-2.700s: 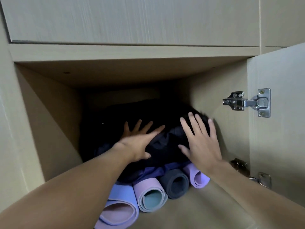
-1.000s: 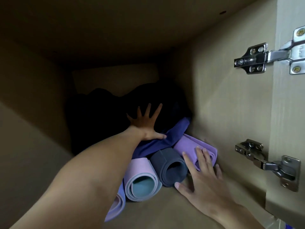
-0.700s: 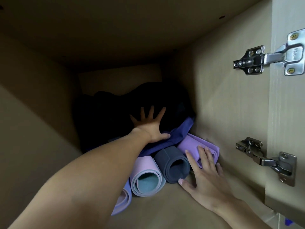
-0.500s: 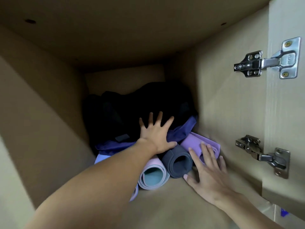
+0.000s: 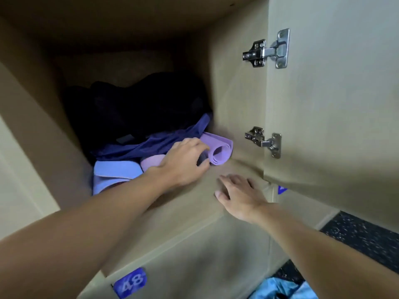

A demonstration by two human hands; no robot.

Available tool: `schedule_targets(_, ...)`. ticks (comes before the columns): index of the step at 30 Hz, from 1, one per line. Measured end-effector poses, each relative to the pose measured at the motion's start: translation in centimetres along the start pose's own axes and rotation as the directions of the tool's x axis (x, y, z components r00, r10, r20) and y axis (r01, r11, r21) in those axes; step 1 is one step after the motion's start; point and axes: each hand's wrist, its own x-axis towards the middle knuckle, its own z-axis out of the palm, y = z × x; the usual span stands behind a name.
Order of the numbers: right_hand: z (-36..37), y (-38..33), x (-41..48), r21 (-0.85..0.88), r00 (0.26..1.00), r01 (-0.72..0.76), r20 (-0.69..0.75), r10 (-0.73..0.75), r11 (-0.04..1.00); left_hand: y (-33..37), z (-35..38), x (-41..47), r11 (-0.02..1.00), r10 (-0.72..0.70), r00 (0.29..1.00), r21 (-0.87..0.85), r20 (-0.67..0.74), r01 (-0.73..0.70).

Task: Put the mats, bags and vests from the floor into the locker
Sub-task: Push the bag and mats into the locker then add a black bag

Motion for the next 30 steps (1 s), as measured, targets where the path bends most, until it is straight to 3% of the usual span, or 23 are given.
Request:
schedule_targets(5,-0.2,2.0,-6.4,0.042,0.997,-0.03,-0.065,0.032,0.999,4.8,2.4,-3.1,0.969,0.004,0.987,-0.245,0.16,0.036)
schedule_targets(12,0.7,5.9,-17.4,0.048,0.984,-0.174,0.059,0.171,0.984,10.6,6.1,-8.4,0.972,0.068,0.976,-0.234,0.208,-0.018)
schedule_targets(16,2.8,7.8,-24.5,0.067,0.947,-0.308,0.12,0.299,0.949,15.3,8.2,-11.6,0.941,0.194,0.957,-0.316,0.216,-0.12)
schedule_targets(20,6.4,9.3,-31.5,0.018,0.889,-0.428,0.192,0.417,0.904,19.6,12.3,-16.3,0.908,0.319,0.876,-0.38,0.361,-0.174)
schedule_targets(24,10.1,9.8,-37.7,-0.037,0.82,-0.527,0.24,0.52,0.849,23.6,16.4,-21.9,0.876,0.362,0.808,-0.465,0.465,-0.124)
schedule_targets(30,12.6,11.4,-44.1,-0.168,0.74,-0.601,0.253,0.623,0.782,29.1,20.5,-27.3,0.865,0.445,0.645,-0.486,0.621,-0.129)
